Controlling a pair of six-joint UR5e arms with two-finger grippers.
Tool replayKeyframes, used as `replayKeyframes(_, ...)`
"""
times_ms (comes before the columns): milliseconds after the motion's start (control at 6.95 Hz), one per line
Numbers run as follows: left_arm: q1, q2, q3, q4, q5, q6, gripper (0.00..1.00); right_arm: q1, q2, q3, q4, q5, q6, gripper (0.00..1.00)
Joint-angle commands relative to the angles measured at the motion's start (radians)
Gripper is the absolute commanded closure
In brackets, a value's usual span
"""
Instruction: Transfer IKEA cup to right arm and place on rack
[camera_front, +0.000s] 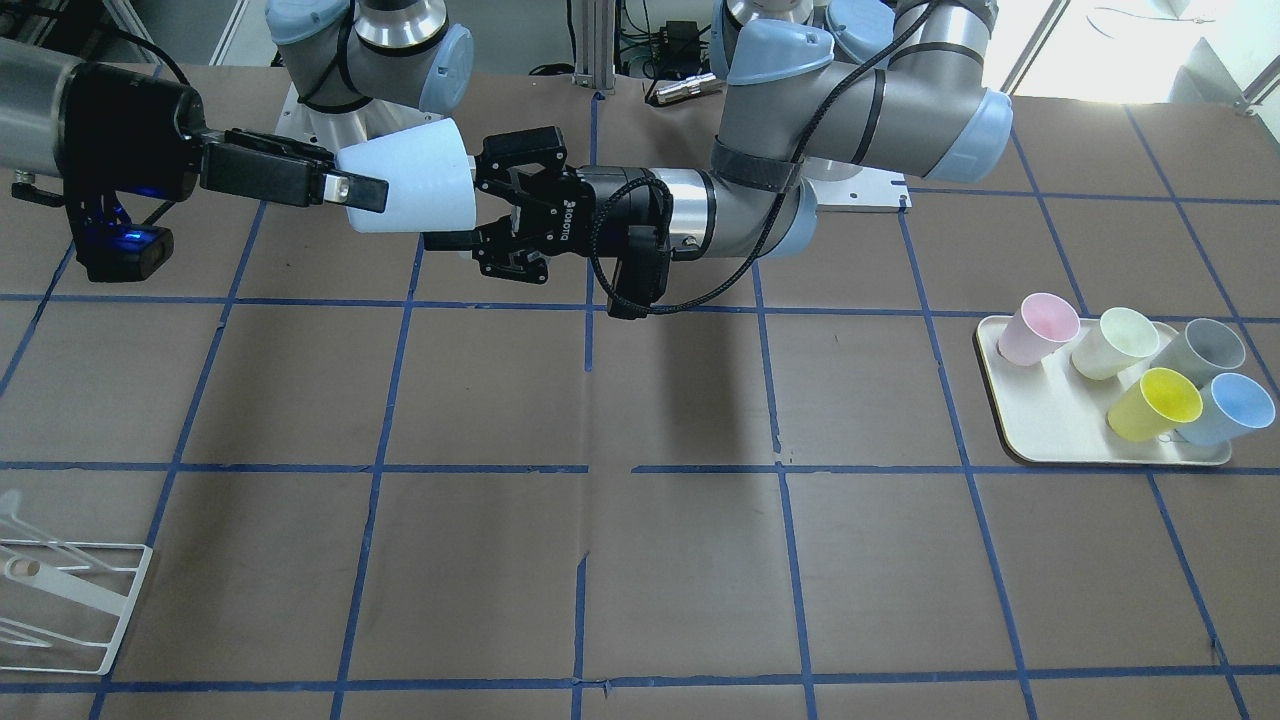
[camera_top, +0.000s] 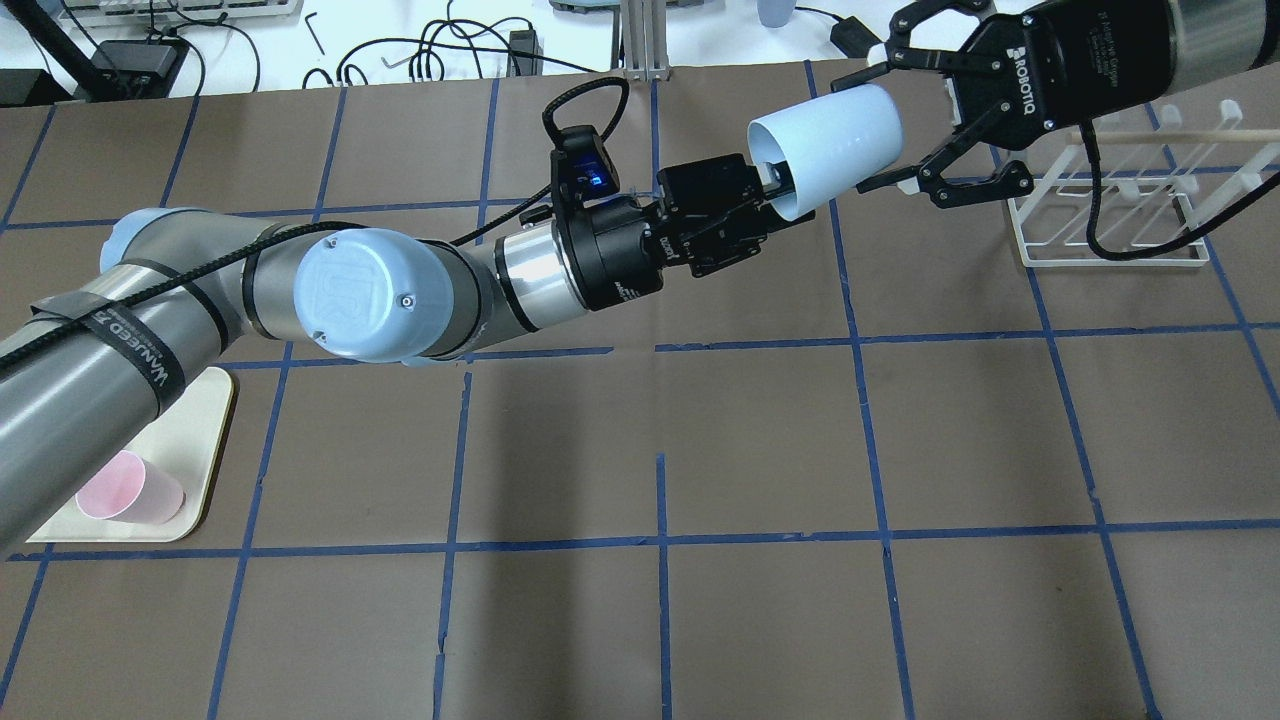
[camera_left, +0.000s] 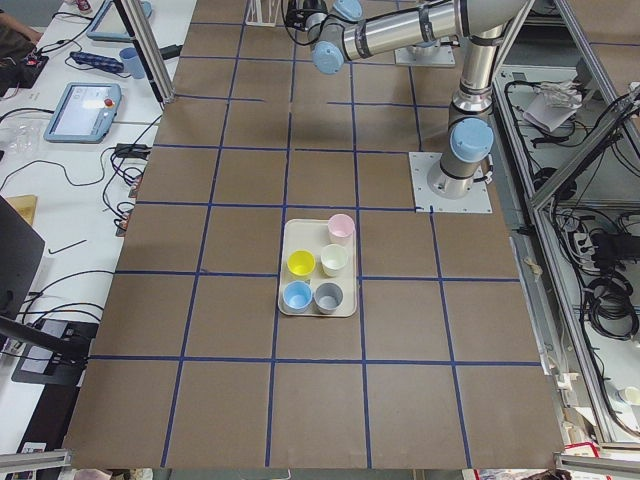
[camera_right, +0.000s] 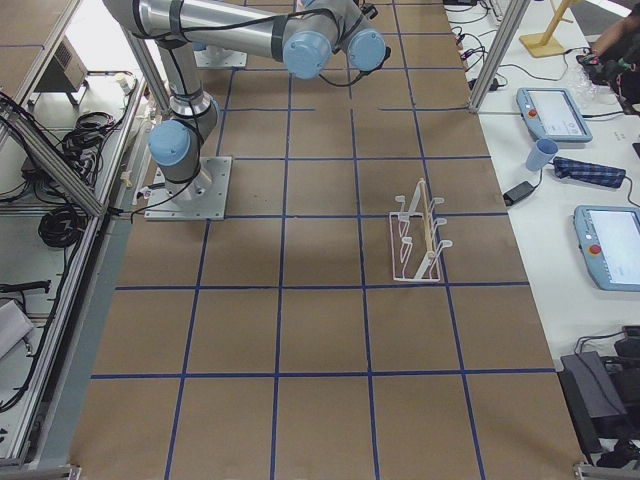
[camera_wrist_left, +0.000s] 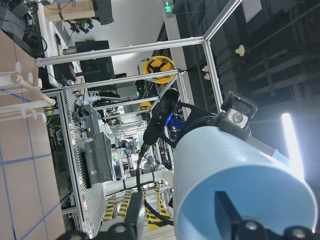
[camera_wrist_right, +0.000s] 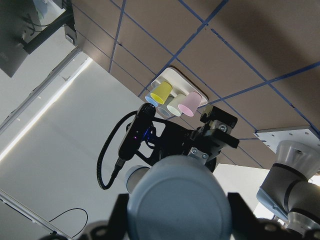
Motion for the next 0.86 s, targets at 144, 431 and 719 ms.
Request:
replayKeyframes(144,0.005,0.005,0.006,-0.003,0.008,-0.024,0.35,-0.004,0.007,-0.037,-0.005,-0.009,-0.001,0.91)
replayKeyframes(431,0.012,0.006,0.007,-0.005,0.009,-0.026,0.34,-0.016,0.047,-0.106,-0.031,-0.058,0.000,0.97)
replayKeyframes(719,0.017,0.026,0.010,-0.003,0.008,-0.076,0.34,-0.062,0.110,-0.212,-0.036,-0.186,0.002,0.97)
